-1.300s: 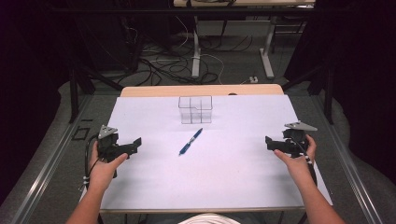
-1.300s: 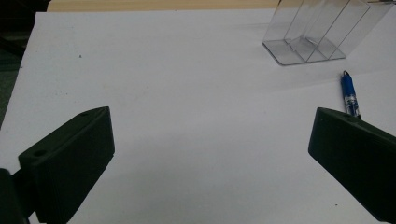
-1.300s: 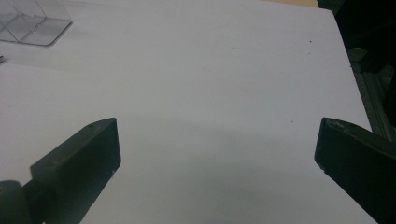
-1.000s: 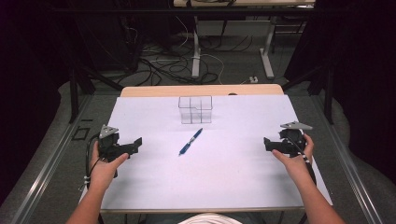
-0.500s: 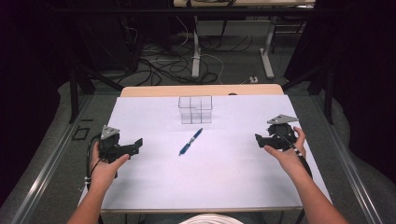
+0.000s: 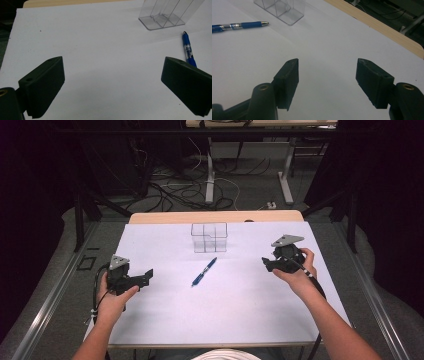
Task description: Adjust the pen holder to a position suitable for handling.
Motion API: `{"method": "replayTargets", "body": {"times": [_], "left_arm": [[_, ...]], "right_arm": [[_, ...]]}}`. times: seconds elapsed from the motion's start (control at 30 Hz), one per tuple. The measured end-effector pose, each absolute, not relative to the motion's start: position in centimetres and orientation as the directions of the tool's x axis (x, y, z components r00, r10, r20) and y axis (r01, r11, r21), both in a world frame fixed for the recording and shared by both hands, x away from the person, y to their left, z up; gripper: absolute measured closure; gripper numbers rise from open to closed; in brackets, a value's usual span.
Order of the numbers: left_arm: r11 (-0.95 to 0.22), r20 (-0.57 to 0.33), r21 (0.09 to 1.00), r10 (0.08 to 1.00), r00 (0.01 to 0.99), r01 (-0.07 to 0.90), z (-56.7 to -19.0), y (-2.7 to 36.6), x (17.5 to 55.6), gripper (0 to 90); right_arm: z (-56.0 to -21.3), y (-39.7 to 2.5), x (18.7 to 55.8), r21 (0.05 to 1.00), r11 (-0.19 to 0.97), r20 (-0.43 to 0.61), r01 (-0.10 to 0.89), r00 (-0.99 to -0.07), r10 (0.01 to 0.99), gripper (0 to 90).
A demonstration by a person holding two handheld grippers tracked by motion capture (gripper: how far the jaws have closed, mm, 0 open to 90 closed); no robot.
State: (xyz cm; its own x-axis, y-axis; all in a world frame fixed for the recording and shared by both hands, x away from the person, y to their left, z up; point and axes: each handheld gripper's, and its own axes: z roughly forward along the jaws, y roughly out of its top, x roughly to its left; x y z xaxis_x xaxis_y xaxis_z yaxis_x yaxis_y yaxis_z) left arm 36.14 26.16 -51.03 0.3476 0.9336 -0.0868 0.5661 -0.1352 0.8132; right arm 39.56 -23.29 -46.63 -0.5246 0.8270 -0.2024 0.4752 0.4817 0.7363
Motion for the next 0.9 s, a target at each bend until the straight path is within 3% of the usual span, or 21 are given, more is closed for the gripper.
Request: {"method": "replayTargets", "body": {"times": [0.37,0.9], "left_arm": [[-0.131,-0.089,0.814,0.935,0.344,0.566,-51.0,26.2,36.1,5.2],[-0.111,-0.118,0.815,0.929,0.350,0.568,-51.0,26.4,36.2,1.2]], "right_arm": [[-45.0,-19.9,41.0,0.632,0.664,-0.351,0.399,-0.617,0.704,38.5],[-43.2,-15.4,43.0,0.534,0.810,-0.507,0.244,-0.675,0.537,37.1]]}}
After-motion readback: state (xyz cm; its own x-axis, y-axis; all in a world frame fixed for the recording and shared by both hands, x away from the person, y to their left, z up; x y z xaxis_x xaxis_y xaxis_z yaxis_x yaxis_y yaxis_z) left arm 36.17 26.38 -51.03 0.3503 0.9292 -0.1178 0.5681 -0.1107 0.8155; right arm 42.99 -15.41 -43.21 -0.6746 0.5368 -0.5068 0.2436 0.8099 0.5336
